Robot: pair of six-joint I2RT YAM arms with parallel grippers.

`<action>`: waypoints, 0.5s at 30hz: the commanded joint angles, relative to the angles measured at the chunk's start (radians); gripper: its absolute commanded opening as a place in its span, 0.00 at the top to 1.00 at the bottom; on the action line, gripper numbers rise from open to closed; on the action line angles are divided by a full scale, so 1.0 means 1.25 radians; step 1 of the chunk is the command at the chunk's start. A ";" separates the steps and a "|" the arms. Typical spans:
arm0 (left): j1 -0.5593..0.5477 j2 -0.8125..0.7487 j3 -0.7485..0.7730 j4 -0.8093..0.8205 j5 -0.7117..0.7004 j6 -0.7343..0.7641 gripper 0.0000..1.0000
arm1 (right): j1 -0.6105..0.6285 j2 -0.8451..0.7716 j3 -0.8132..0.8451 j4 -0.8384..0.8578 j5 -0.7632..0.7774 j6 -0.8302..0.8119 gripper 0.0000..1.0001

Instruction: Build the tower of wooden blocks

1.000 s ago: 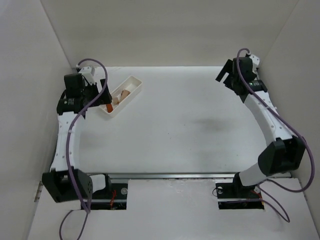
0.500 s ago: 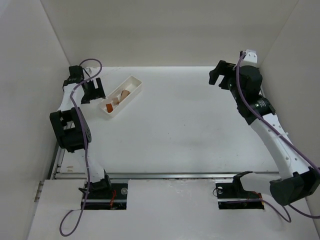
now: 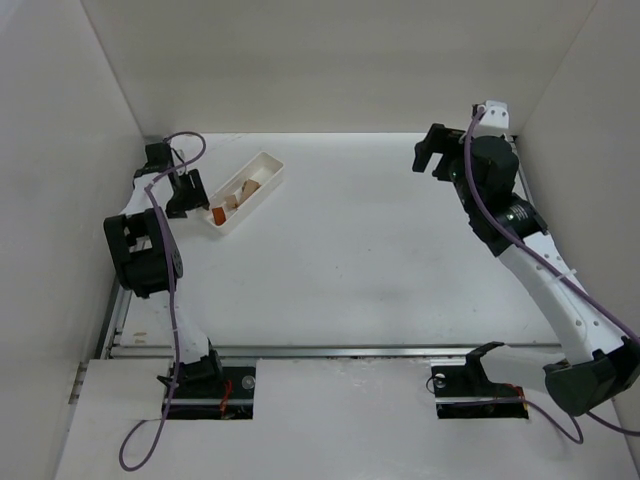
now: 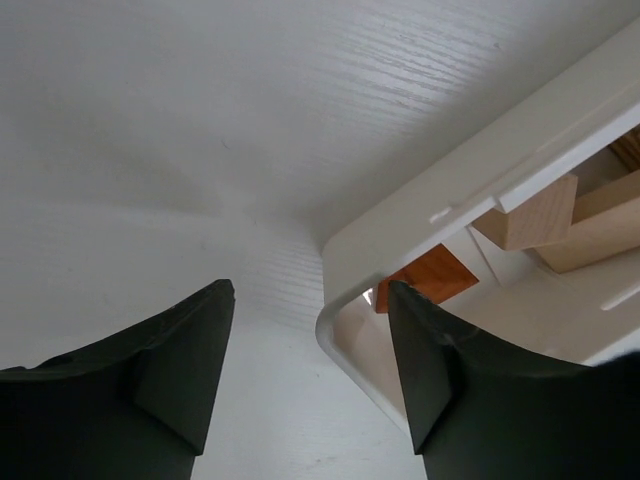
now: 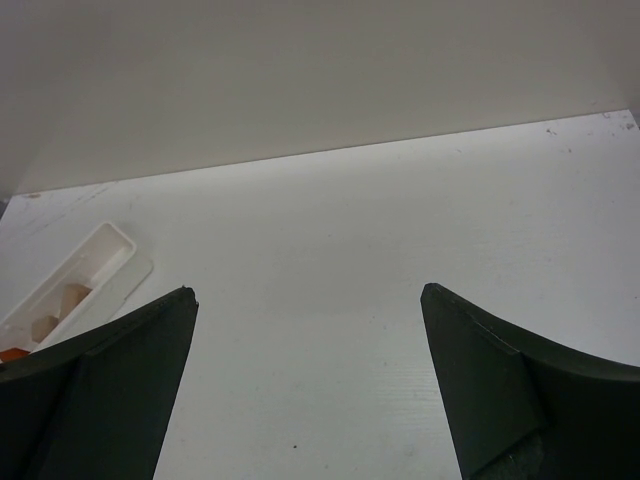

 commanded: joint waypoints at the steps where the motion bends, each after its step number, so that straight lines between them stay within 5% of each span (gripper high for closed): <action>1: 0.006 0.015 -0.004 0.017 0.008 -0.015 0.41 | 0.017 -0.021 0.016 0.014 0.035 -0.014 0.00; 7: 0.006 0.047 0.013 0.017 0.016 -0.015 0.52 | 0.024 -0.021 0.023 0.004 0.062 -0.021 0.00; 10: 0.006 0.055 0.013 0.017 0.016 -0.015 0.73 | 0.033 -0.021 0.023 -0.003 0.069 -0.021 0.00; 14: 0.006 0.048 0.006 0.017 0.030 -0.015 0.88 | 0.033 -0.028 0.023 -0.003 0.085 -0.021 0.00; 15: 0.006 0.040 0.006 0.017 0.030 -0.015 1.00 | 0.040 -0.036 0.023 -0.003 0.085 -0.021 0.00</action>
